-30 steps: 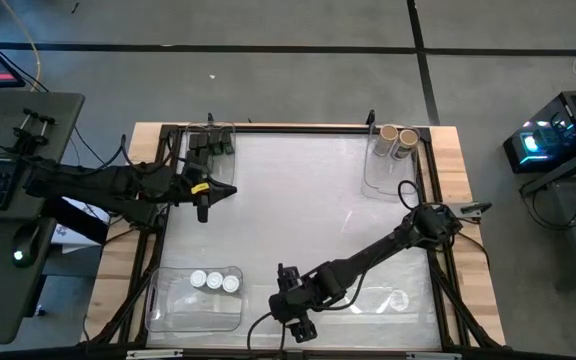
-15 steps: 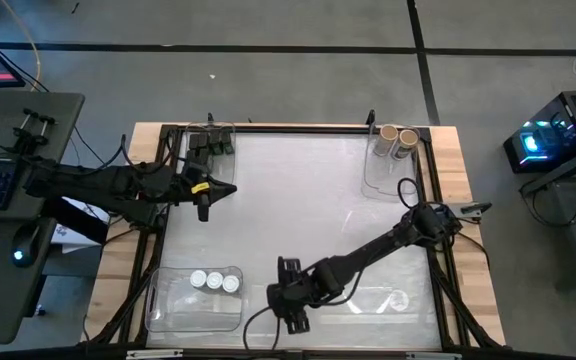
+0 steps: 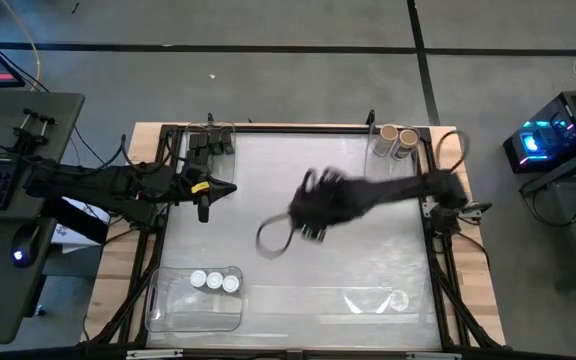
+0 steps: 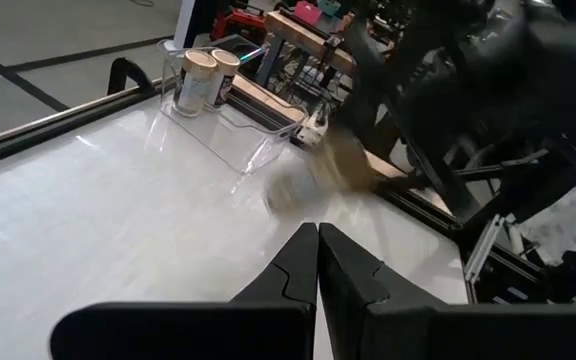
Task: Sort spices by type
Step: Put the golden seasoning bottle into the top right transparent bin
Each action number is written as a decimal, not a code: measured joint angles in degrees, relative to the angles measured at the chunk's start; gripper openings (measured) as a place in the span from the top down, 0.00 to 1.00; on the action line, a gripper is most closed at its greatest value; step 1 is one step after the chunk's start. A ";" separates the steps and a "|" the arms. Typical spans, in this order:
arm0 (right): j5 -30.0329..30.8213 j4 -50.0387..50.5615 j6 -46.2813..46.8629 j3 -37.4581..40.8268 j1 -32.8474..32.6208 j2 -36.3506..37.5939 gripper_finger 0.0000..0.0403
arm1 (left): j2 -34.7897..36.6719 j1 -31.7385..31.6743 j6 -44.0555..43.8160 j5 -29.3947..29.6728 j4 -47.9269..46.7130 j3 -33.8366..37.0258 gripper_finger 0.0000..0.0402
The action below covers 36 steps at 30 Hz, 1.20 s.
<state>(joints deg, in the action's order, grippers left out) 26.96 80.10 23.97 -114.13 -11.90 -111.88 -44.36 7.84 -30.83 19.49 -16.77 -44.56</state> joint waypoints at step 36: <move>-4.46 -26.44 8.20 55.39 40.14 39.40 0.33 | -17.64 -5.20 -18.58 -3.22 15.71 0.00 1.00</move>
<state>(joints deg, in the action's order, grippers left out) 22.50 53.66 32.17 -58.74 28.24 -72.48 -62.00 2.63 -49.40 16.26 -1.06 -44.56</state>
